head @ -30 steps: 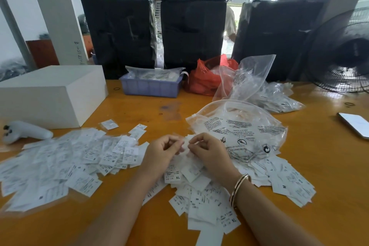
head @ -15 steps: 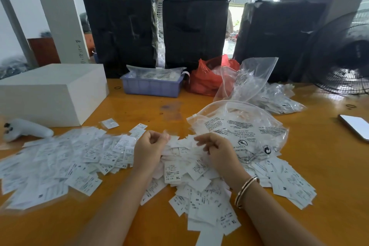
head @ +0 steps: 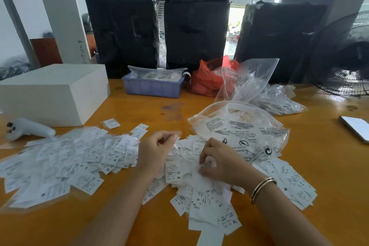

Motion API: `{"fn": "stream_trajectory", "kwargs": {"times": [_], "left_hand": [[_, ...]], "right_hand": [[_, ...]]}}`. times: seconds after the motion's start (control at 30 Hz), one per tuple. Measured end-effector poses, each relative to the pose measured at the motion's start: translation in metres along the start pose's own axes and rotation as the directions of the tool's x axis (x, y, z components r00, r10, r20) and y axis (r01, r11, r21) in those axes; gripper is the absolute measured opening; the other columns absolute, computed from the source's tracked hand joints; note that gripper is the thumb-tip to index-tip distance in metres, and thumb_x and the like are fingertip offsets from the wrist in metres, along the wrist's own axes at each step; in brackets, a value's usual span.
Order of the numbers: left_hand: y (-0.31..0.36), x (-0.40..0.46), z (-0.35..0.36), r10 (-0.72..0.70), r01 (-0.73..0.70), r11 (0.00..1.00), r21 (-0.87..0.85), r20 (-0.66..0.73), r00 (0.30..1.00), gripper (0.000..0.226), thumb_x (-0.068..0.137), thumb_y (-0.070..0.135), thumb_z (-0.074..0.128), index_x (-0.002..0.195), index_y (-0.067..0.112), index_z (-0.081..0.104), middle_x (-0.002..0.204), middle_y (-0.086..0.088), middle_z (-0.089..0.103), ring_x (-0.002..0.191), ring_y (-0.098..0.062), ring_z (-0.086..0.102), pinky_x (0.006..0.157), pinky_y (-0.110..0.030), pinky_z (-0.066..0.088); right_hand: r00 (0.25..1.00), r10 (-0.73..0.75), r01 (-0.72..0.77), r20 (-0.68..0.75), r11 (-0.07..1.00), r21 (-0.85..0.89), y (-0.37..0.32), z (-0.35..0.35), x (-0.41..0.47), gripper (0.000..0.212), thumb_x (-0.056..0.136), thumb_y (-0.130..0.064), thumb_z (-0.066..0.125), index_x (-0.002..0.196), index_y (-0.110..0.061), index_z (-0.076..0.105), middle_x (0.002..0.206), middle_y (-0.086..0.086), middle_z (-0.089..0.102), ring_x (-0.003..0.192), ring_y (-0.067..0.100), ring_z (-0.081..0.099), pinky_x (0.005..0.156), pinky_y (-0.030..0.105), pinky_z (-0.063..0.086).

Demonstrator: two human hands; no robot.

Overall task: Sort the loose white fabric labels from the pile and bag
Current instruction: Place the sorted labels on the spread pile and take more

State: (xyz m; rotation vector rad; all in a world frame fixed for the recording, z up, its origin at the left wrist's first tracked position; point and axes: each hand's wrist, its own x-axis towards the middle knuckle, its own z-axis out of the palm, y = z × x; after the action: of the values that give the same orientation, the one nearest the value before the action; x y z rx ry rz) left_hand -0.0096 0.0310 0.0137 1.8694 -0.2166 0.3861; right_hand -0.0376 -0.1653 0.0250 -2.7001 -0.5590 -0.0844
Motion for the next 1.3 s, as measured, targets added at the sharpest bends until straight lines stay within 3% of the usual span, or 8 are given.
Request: {"fn": "stream_trajectory", "kwargs": {"times": [0.1, 0.17, 0.3, 0.5, 0.6, 0.87, 1.13, 1.3], "left_hand": [[0.000, -0.001, 0.001, 0.093, -0.095, 0.992, 0.079, 0.027, 0.995, 0.015, 0.083, 0.028, 0.070, 0.072, 0.037, 0.064, 0.068, 0.012, 0.061, 0.060, 0.006, 0.052, 0.054, -0.010, 0.042], [0.000, -0.002, 0.001, 0.145, -0.148, 0.981, 0.129, 0.030, 0.989, 0.018, 0.082, 0.029, 0.071, 0.071, 0.039, 0.060, 0.072, 0.016, 0.058, 0.065, 0.011, 0.050, 0.060, -0.007, 0.041], [0.000, -0.002, 0.001, 0.171, -0.181, 0.971, 0.158, 0.075, 0.982, 0.010, 0.078, 0.041, 0.069, 0.075, 0.037, 0.061, 0.082, 0.020, 0.060, 0.076, 0.008, 0.052, 0.063, -0.010, 0.039], [-0.002, -0.003, 0.004, 0.201, -0.229, 0.945, 0.234, 0.138, 0.970, 0.008, 0.079, 0.034, 0.074, 0.079, 0.027, 0.070, 0.079, 0.014, 0.064, 0.080, 0.004, 0.053, 0.064, -0.008, 0.036], [-0.001, -0.004, 0.005, 0.234, -0.265, 0.933, 0.243, 0.147, 0.961, 0.015, 0.077, 0.034, 0.075, 0.074, 0.020, 0.070, 0.069, 0.013, 0.060, 0.074, -0.002, 0.052, 0.061, -0.010, 0.036], [0.002, -0.006, 0.005, 0.275, -0.302, 0.928, 0.218, 0.142, 0.951, 0.032, 0.070, 0.052, 0.068, 0.072, 0.020, 0.067, 0.068, 0.011, 0.057, 0.075, -0.005, 0.051, 0.062, -0.021, 0.044], [0.004, -0.006, 0.007, 0.255, -0.289, 0.934, 0.211, 0.173, 0.951, 0.032, 0.067, 0.056, 0.065, 0.072, 0.024, 0.066, 0.071, 0.012, 0.059, 0.076, -0.004, 0.052, 0.064, -0.022, 0.046], [0.006, -0.008, 0.006, 0.227, -0.263, 0.944, 0.197, 0.187, 0.956, 0.026, 0.069, 0.050, 0.069, 0.073, 0.025, 0.066, 0.073, 0.008, 0.060, 0.075, -0.007, 0.054, 0.066, -0.029, 0.050]], "right_hand": [[0.994, 0.053, -0.039, -0.097, 0.989, 0.140, -0.001, 0.000, 0.000, 0.024, 0.083, -0.035, 0.068, 0.072, -0.039, 0.048, 0.086, -0.017, 0.045, 0.075, -0.002, 0.044, 0.067, 0.013, 0.034], [0.967, 0.133, -0.041, -0.218, 0.924, 0.381, -0.004, -0.001, -0.002, 0.018, 0.083, -0.031, 0.069, 0.072, -0.030, 0.055, 0.070, -0.013, 0.047, 0.057, -0.002, 0.039, 0.055, 0.011, 0.033], [0.890, 0.370, 0.053, -0.265, 0.493, 0.868, -0.011, -0.003, -0.002, 0.012, 0.084, -0.018, 0.070, 0.077, -0.017, 0.059, 0.057, -0.009, 0.050, 0.050, 0.005, 0.039, 0.047, 0.015, 0.035], [0.892, 0.414, 0.142, -0.184, 0.132, 0.981, -0.025, 0.003, 0.000, 0.017, 0.084, 0.002, 0.063, 0.086, -0.015, 0.061, 0.053, -0.011, 0.057, 0.046, 0.002, 0.045, 0.046, 0.013, 0.038], [0.878, 0.439, 0.141, -0.191, 0.145, 0.979, -0.029, 0.006, 0.000, 0.016, 0.081, -0.003, 0.068, 0.075, -0.018, 0.067, 0.054, -0.009, 0.054, 0.047, 0.005, 0.038, 0.046, 0.014, 0.036], [0.894, 0.367, 0.128, -0.258, 0.342, 0.931, -0.032, 0.008, 0.002, 0.007, 0.085, -0.008, 0.067, 0.092, -0.009, 0.065, 0.047, -0.015, 0.056, 0.041, -0.005, 0.048, 0.044, 0.006, 0.037], [0.897, 0.360, 0.107, -0.255, 0.383, 0.918, -0.026, 0.009, 0.006, 0.010, 0.082, -0.019, 0.071, 0.088, -0.013, 0.066, 0.052, -0.010, 0.051, 0.044, 0.000, 0.039, 0.045, 0.010, 0.036], [0.916, 0.288, 0.163, -0.279, 0.368, 0.915, -0.025, 0.008, 0.007, 0.005, 0.085, -0.011, 0.067, 0.088, -0.014, 0.065, 0.049, -0.014, 0.055, 0.043, -0.004, 0.047, 0.045, 0.006, 0.037]]}}
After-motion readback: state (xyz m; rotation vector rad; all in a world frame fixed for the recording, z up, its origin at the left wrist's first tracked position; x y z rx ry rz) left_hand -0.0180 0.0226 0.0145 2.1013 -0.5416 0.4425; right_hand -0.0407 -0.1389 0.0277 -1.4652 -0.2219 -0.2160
